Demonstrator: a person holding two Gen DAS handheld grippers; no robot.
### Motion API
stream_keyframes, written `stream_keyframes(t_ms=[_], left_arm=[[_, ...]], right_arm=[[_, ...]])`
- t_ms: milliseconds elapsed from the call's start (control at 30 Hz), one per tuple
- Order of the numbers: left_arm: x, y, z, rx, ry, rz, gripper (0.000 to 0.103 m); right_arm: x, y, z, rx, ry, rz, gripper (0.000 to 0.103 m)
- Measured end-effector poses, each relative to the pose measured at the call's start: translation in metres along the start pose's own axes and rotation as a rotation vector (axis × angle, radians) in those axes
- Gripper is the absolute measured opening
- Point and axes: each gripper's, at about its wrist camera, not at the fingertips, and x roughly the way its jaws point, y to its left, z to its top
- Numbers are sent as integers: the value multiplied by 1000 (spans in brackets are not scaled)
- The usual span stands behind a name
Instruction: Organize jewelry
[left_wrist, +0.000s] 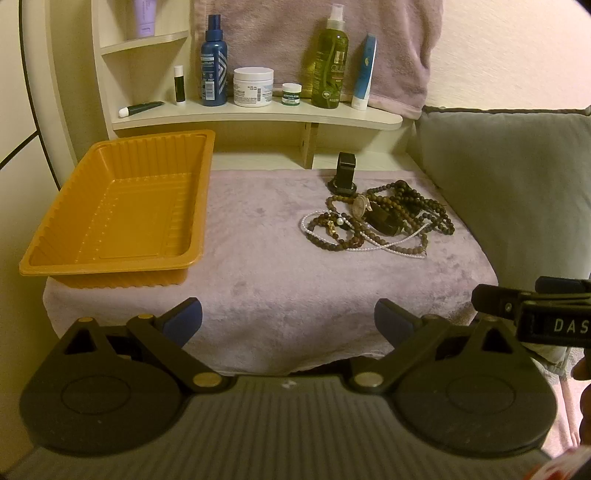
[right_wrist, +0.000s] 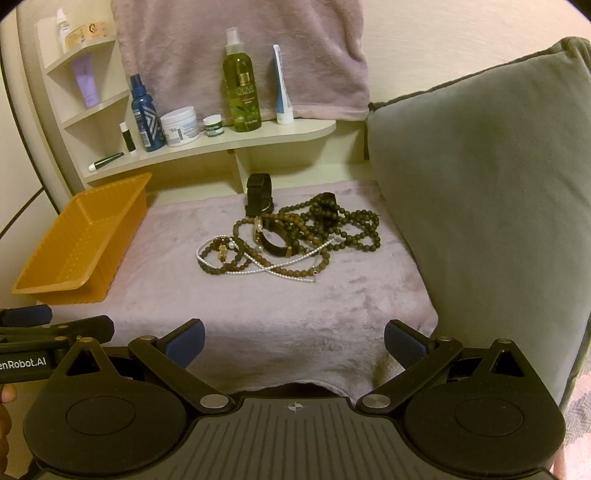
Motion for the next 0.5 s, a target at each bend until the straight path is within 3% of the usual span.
stream_keyframes(t_ms=[500], left_arm=[[0, 1, 0, 0, -1, -2, 99]], right_arm=[[0, -2, 0, 3, 0, 0, 102]])
